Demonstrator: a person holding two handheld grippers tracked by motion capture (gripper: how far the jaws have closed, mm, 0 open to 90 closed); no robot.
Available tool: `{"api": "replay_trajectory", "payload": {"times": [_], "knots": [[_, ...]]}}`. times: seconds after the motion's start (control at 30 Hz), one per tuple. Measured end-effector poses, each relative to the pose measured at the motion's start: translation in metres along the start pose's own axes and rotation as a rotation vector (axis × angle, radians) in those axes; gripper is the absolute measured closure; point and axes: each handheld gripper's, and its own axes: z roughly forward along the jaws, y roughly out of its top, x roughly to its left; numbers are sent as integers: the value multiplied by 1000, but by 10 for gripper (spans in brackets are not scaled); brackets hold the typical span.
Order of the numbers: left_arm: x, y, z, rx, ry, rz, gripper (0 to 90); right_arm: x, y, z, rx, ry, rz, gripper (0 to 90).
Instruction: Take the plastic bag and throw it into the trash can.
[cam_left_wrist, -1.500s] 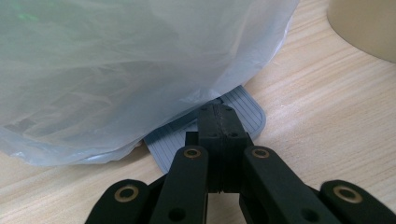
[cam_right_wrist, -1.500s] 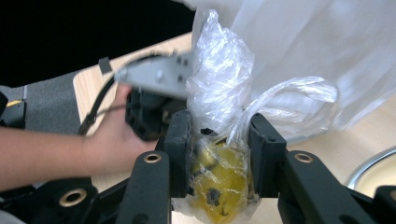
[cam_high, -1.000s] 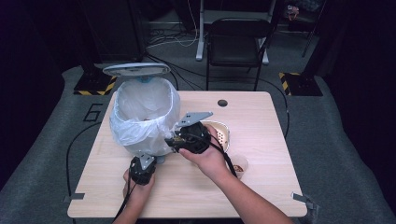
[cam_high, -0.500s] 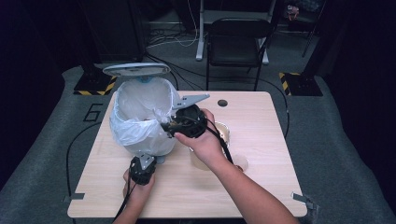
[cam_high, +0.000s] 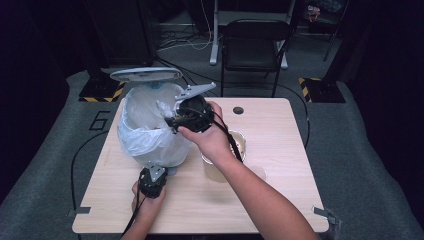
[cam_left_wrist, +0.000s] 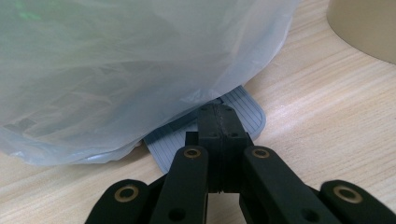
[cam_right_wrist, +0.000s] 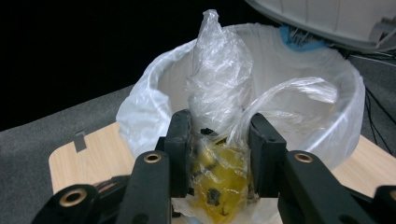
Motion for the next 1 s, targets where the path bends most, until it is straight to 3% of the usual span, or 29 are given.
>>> {"api": "replay_trajectory", "payload": {"times": [0.6, 1.0], "knots": [[0, 0, 0, 0, -2, 0, 900, -4, 20, 50, -8, -21, 48, 648], [0, 0, 0, -1, 0, -1, 900, -10, 18, 79, 29, -85, 47, 629]]}}
